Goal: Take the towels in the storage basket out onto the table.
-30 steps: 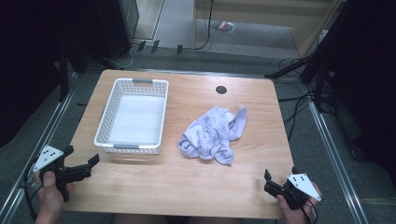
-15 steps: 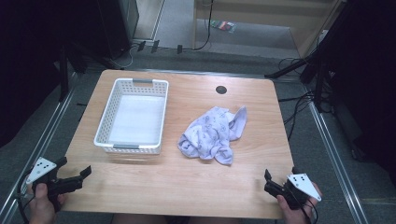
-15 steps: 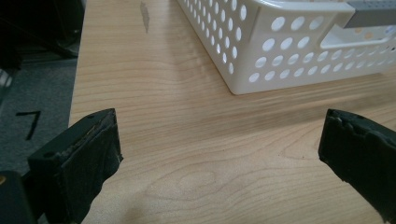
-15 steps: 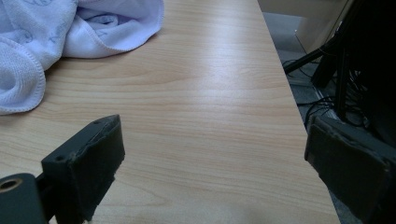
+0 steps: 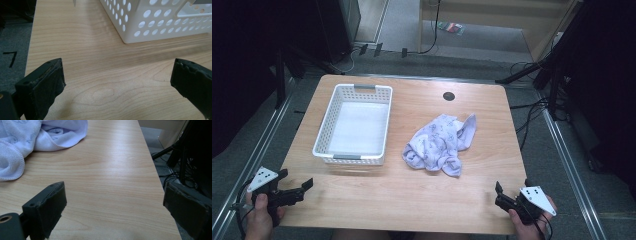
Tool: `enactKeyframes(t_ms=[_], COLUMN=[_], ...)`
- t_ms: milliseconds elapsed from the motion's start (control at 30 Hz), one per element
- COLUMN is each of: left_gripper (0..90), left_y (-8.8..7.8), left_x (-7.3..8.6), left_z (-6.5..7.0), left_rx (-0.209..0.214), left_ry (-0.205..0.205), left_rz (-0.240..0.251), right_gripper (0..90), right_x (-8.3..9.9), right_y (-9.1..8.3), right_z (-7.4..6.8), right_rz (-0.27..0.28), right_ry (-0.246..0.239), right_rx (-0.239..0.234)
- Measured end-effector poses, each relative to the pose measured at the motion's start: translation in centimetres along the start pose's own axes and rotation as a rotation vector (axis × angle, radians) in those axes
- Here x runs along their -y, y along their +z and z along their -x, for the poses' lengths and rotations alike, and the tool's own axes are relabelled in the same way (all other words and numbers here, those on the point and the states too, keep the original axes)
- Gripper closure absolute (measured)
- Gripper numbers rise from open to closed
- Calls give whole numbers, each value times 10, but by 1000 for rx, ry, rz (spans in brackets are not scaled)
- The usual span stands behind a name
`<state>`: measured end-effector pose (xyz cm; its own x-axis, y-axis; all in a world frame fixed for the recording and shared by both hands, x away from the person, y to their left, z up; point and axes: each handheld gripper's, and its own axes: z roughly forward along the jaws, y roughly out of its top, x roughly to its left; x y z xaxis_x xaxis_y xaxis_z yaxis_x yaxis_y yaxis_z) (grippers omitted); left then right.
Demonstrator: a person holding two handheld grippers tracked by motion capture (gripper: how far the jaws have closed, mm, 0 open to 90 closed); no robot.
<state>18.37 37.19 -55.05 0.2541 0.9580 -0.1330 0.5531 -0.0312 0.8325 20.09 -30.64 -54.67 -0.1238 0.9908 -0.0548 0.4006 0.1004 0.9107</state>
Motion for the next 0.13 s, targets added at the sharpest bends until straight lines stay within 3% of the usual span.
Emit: enactKeyframes(t_ms=[133], left_gripper=[0], left_y=[3], left_x=[-1], left_z=[0], left_rx=[3], left_ry=[0], left_rz=[-25], right_gripper=[49], right_x=[0], right_y=[0], right_z=[0], right_rz=[0], right_ry=[-1], right_rx=[0])
